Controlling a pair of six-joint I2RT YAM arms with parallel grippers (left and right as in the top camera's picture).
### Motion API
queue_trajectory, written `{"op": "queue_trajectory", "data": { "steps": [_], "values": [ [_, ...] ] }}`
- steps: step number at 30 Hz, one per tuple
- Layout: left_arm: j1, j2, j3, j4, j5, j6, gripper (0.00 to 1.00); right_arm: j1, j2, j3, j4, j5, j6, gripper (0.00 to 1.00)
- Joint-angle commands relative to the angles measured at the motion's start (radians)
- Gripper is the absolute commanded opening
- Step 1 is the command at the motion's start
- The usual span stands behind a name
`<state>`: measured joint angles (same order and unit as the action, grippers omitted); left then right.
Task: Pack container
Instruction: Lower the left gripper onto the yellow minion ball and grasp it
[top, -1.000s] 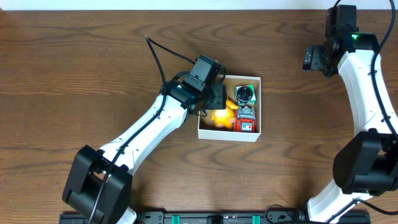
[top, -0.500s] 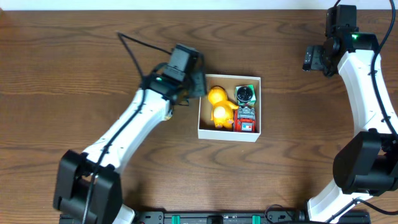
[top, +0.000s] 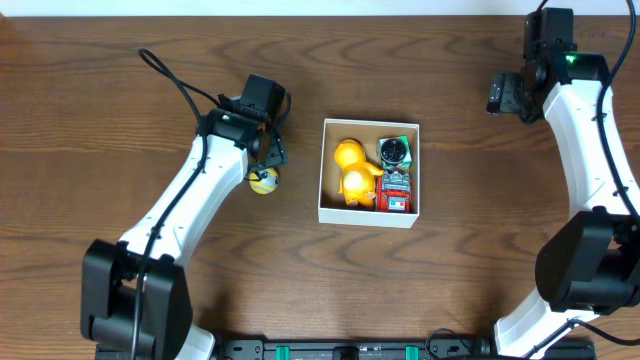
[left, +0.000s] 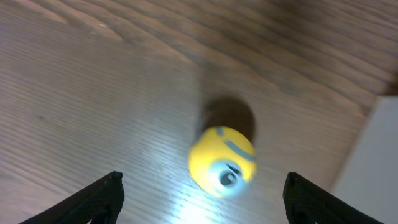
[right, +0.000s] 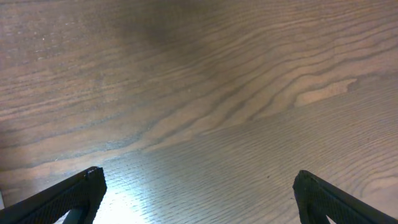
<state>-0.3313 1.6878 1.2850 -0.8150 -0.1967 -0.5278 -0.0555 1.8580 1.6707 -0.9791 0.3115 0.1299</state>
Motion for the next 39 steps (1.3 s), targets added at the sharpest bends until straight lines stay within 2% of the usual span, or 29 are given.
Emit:
{"op": "queue_trajectory", "data": {
  "steps": [1,8,16,23,39],
  "values": [
    [0.011,0.051,-0.007,0.001,-0.066,-0.009,0.83,-0.003,-0.005,0.014,-0.001,0.014,0.011,0.99],
    [0.011,0.164,-0.007,0.034,-0.064,-0.009,0.83,-0.003,-0.005,0.014,-0.001,0.014,0.011,0.99],
    [0.011,0.219,-0.007,0.121,0.08,-0.008,0.82,-0.003,-0.005,0.014,-0.001,0.014,0.011,0.99],
    [0.011,0.222,-0.018,0.111,0.09,-0.008,0.72,-0.003,-0.005,0.014,-0.001,0.014,0.011,0.99],
    [0.011,0.235,-0.03,0.068,0.111,-0.005,0.72,-0.003,-0.005,0.014,-0.001,0.014,0.011,0.99]
  ]
}}
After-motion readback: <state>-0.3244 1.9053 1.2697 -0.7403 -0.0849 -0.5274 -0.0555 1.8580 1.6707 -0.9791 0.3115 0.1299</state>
